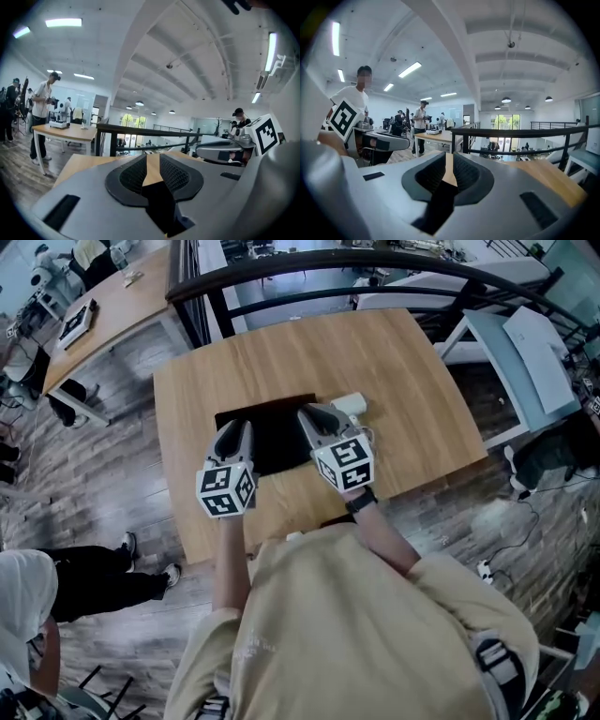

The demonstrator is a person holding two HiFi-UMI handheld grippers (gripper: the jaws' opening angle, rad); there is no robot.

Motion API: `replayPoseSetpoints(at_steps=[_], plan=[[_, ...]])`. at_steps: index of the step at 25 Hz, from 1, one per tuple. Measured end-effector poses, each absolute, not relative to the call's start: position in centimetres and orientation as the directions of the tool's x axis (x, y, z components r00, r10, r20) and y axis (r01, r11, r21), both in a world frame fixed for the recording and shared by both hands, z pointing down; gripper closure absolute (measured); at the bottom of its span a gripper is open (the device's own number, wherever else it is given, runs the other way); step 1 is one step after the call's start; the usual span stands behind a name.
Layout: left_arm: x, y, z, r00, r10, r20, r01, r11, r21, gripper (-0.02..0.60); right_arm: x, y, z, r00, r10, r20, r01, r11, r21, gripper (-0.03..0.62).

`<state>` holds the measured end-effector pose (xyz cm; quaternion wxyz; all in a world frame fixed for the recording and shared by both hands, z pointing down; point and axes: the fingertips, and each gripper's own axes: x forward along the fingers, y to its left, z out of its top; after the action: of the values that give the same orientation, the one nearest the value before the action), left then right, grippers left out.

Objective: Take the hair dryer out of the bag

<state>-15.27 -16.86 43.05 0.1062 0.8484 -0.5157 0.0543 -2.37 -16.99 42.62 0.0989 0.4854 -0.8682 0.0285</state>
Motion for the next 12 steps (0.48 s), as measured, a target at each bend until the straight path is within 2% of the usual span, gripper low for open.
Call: replayPoseSetpoints(at_steps=[4,7,12], plan=[[-16.6,-15.4,40.0,0.426,-0.895,0.135,-0.904,-0.425,0.038,0.556,-3.4,-16.6,38.8,-0.501,-0.858,0.115,-0.854,0.511,0.094,0.572],[-17.3,-14.6,38.2,0.4,-0.912,0.095,-0.915,-0.402,-0.007,0.568,-3.4,-16.2,36.9,-0.473,-0.878,0.073,-0.872,0.479,0.103,0.58],[-17.2,-14.4,36.5,0.388,-0.921,0.042,-0.921,-0.388,0.003,0.569,-3.1,-16.3,36.0,-0.45,-0.892,0.047,-0.886,0.453,0.102,0.58]])
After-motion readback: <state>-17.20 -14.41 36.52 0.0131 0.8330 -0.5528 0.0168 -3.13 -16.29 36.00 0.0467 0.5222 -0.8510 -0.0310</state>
